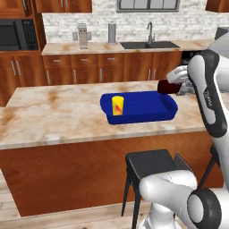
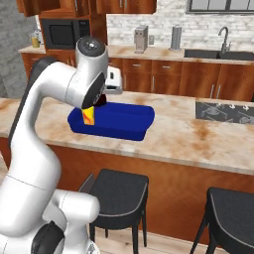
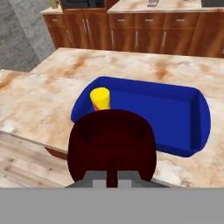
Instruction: There is a tray on the dining counter. Grab the cup, mug, and pitcher and place them on the tray. The pitcher may be placed next to the tray if it cannot fit the tray.
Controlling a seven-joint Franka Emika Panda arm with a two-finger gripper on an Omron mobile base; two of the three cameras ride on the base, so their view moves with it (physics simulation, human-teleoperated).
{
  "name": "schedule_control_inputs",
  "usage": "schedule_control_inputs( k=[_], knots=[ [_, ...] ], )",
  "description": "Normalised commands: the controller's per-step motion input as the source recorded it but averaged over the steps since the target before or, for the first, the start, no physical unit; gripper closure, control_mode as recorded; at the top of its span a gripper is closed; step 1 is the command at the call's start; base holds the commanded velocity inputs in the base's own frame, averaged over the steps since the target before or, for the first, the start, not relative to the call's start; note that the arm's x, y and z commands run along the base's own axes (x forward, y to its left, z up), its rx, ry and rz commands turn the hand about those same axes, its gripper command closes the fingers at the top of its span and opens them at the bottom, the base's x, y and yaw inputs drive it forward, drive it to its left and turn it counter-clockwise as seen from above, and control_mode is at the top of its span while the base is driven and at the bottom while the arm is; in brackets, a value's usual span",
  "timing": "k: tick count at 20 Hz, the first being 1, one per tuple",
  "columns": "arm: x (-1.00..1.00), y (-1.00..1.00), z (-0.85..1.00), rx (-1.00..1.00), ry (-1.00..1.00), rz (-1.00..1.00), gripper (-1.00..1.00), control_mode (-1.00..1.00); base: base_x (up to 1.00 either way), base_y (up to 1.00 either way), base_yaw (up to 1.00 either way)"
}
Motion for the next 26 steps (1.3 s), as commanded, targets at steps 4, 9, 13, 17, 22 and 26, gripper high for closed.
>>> schedule_control_inputs(
  k=[4, 9, 13, 17, 22, 26],
  knots=[
    [0.74, 0.0, -0.36, 0.0, 0.0, 0.0, 1.0, -1.0, 0.0, 0.0, 0.0],
    [0.59, 0.0, -0.42, 0.0, 0.0, 0.0, 1.0, -1.0, 0.0, 0.0, 0.0],
    [0.52, 0.0, -0.42, 0.0, 0.0, 0.0, 1.0, -1.0, 0.0, 0.0, 0.0],
    [0.4, 0.01, -0.41, 0.0, 0.0, 0.0, 1.0, -1.0, 0.0, 0.0, 0.0],
    [0.28, 0.01, -0.4, 0.0, 0.0, 0.0, 1.0, -1.0, 0.0, 0.0, 0.0],
    [0.33, 0.02, -0.23, 0.0, 0.0, 0.0, 1.0, -1.0, 0.0, 0.0, 0.0]
  ],
)
